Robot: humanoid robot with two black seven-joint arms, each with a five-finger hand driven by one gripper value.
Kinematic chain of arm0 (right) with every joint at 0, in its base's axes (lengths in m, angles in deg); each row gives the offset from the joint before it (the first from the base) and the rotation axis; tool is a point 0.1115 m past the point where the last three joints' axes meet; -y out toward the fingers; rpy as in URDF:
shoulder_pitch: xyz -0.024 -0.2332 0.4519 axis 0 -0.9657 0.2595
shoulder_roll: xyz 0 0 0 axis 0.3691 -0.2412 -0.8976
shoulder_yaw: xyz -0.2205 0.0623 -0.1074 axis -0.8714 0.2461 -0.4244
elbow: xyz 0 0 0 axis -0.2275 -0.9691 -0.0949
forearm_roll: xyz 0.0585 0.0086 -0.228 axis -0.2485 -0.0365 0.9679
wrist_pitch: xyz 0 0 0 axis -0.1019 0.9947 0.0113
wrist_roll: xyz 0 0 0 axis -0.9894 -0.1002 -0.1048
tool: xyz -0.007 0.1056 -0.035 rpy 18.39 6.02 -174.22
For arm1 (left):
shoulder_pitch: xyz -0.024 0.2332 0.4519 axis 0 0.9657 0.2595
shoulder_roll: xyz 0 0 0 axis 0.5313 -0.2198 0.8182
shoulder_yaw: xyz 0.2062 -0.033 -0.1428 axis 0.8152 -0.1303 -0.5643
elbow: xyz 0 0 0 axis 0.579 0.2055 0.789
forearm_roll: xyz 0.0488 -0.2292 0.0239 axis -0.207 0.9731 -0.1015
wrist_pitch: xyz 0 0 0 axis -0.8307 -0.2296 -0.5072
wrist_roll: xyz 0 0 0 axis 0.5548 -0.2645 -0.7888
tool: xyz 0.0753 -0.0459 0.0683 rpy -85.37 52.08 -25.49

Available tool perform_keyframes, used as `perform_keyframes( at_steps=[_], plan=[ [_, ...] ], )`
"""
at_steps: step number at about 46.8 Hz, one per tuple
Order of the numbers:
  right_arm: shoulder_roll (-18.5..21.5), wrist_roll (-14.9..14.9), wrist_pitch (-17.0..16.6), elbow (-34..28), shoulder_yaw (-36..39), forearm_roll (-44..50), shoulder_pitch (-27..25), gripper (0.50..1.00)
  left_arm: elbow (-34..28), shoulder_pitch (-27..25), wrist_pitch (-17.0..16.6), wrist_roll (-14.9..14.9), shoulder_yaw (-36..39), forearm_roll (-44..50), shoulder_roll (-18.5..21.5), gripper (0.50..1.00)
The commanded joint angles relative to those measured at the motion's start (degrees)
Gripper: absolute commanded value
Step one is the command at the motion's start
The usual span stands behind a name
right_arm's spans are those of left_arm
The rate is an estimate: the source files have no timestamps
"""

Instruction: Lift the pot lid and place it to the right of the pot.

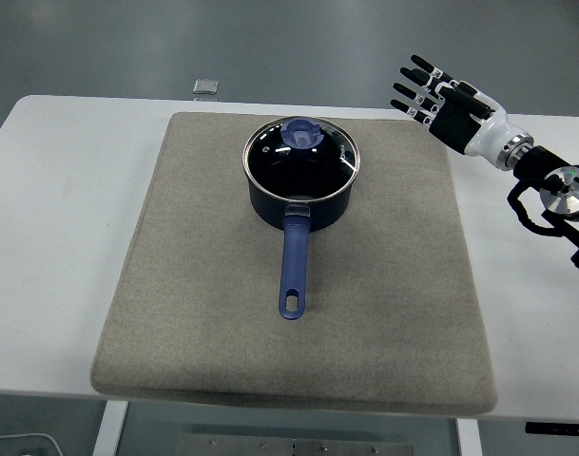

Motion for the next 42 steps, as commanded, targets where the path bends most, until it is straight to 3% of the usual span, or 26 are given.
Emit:
perform_keyframes(
  at_steps=[1, 27, 42],
  plan=[
    [-0.02, 0.00, 0.00, -0.01, -0.04, 0.00, 0.16, 0.907, 0.05, 0.00, 0.00, -0.08, 0.00, 0.00, 0.00, 1.000],
    [-0.46, -0.09, 0.35, 0.17, -0.13, 0.08, 0.16, 0.907, 0.31, -0.09, -0.27, -0.52, 0.00, 0.00, 0.00, 1.000],
    [-0.02, -0.09, -2.19, 0.26, 0.04, -1.06, -0.10, 0.907, 0.31, -0.09, -0.27, -0.52, 0.00, 0.00, 0.00, 1.000]
  ],
)
